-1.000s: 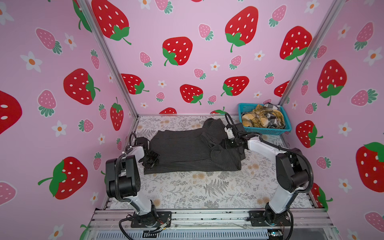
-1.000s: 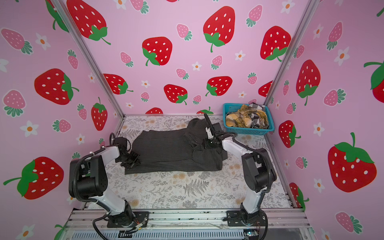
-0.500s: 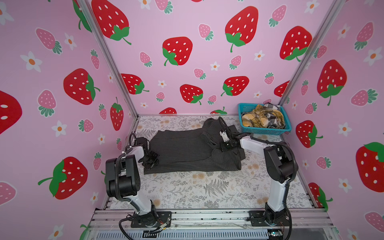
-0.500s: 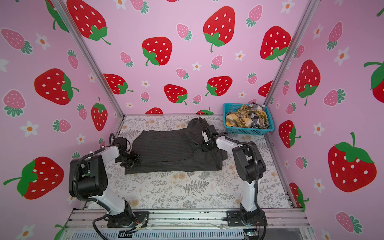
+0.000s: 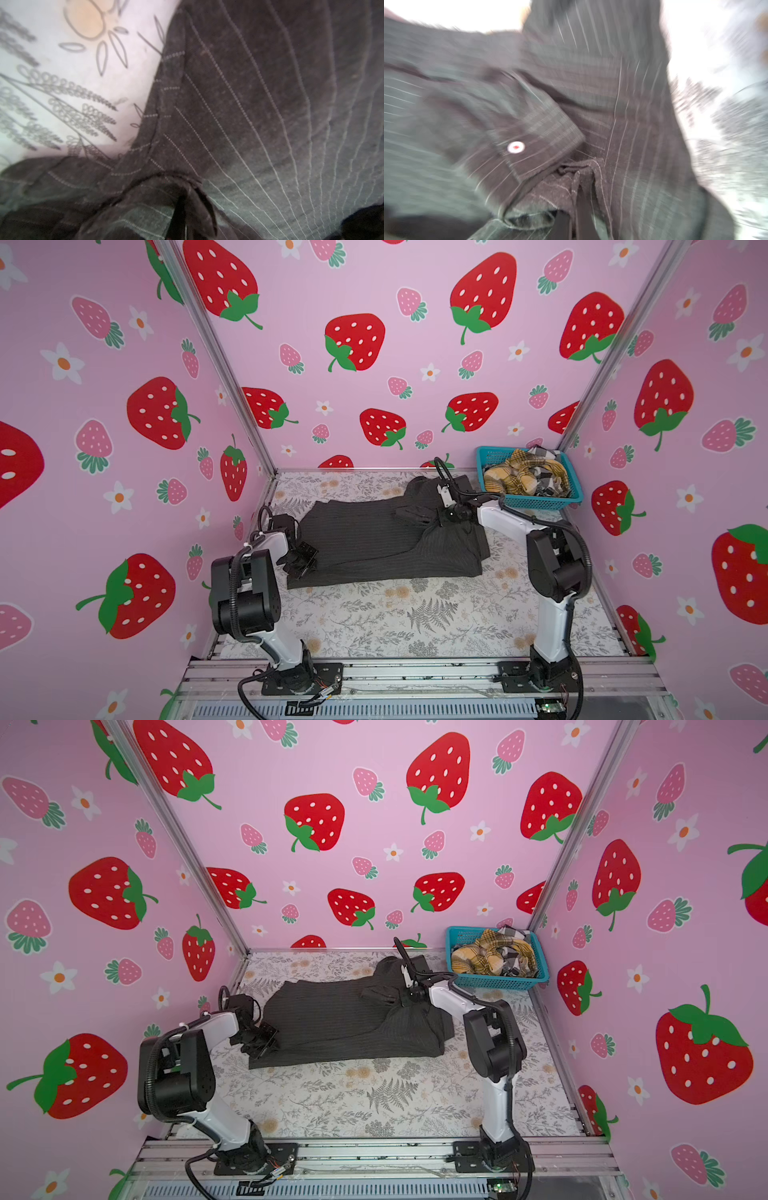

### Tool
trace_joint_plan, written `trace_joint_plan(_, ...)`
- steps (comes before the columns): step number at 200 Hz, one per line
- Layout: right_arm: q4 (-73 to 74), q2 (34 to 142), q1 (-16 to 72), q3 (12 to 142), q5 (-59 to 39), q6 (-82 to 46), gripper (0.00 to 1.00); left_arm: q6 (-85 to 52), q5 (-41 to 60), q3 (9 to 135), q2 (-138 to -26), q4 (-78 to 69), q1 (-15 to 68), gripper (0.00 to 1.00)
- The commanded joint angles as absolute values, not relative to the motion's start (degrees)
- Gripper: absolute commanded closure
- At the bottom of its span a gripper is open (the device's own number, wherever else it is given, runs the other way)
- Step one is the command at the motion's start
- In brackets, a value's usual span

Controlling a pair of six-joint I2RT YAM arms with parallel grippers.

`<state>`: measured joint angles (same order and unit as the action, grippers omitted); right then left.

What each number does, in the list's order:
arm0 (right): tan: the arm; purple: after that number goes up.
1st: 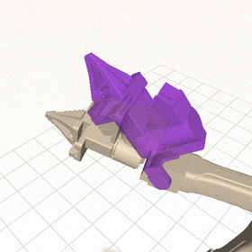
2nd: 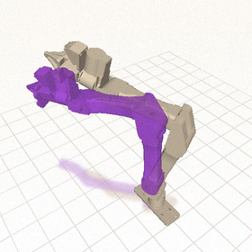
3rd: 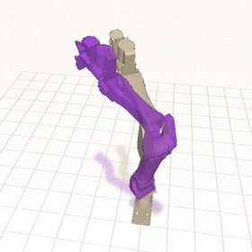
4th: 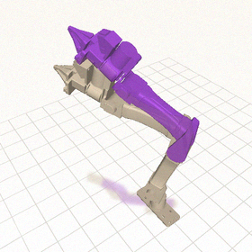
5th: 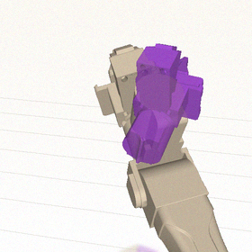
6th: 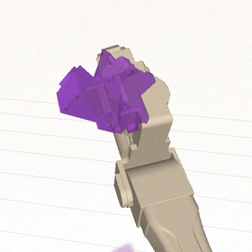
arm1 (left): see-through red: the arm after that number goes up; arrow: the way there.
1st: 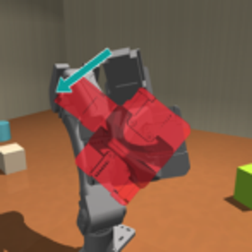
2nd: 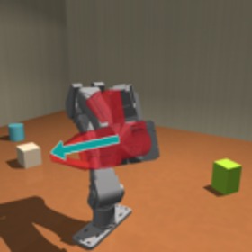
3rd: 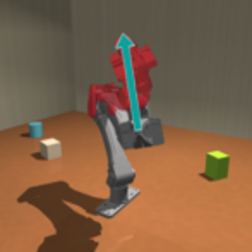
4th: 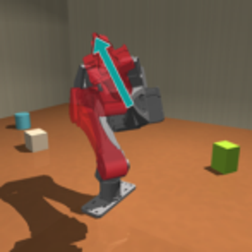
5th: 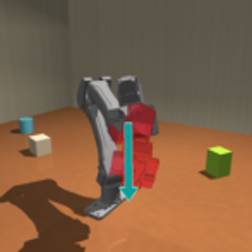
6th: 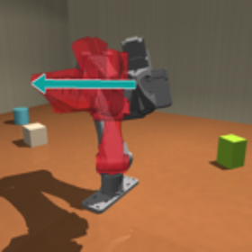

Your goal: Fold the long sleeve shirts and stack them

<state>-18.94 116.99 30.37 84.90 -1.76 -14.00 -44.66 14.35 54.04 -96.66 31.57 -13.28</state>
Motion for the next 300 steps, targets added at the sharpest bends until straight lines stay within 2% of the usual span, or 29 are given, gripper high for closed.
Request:
trace_joint_plan(1,-19.9,118.6,30.6,84.2,0.7,-13.2,0.78,-44.1,11.6,55.1,-98.1,33.9,-13.7,0.79)
trace_joint_plan(20,-19.3,116.1,30.6,82.8,2.4,-12.9,0.6,-44.1,12.3,56.3,-97.4,34.4,-13.6,0.63)
trace_joint_plan(41,-21.1,113.5,31.0,83.3,5.9,-11.6,0.42,-44.2,12.1,59.4,-94.0,36.5,-12.8,0.55)
trace_joint_plan(68,-26.4,106.0,33.2,82.1,11.1,-13.3,0.38,-44.6,9.5,63.8,-88.2,40.1,-10.0,0.48)
trace_joint_plan(86,-26.8,99.4,35.3,76.9,10.6,-16.0,0.37,-45.4,9.7,64.5,-86.6,40.9,-7.6,0.47)
trace_joint_plan(120,-24.9,91.5,39.6,63.4,5.0,-21.9,0.38,-48.3,13.9,60.7,-89.4,35.9,-5.7,0.58)
trace_joint_plan(157,-20.9,94.4,38.7,54.8,4.3,-23.5,0.4,-49.7,15.9,59.0,-96.2,32.8,-6.0,0.69)
trace_joint_plan(187,-20.0,96.9,36.9,51.2,3.6,-24.3,0.43,-49.4,13.6,57.0,-97.3,33.4,-7.2,0.73)
trace_joint_plan(203,-19.9,96.5,37.0,48.7,-0.6,-25.2,0.44,-48.8,12.5,54.8,-96.4,34.3,-8.4,0.74)
trace_joint_plan(232,-22.1,90.5,38.4,43.0,-6.1,-27.5,0.46,-47.4,12.6,49.1,-92.6,35.0,-12.5,0.76)
trace_joint_plan(262,-28.6,83.8,38.5,50.6,-3.0,-26.6,0.42,-45.7,13.6,48.3,-87.1,36.3,-13.5,0.75)
trace_joint_plan(279,-30.5,85.5,38.4,59.4,-0.4,-24.5,0.37,-44.5,16.8,51.8,-85.4,35.6,-12.3,0.65)
trace_joint_plan(300,-30.2,93.5,37.4,70.9,1.1,-21.8,0.35,-41.3,18.7,59.6,-84.8,37.0,-8.7,0.54)
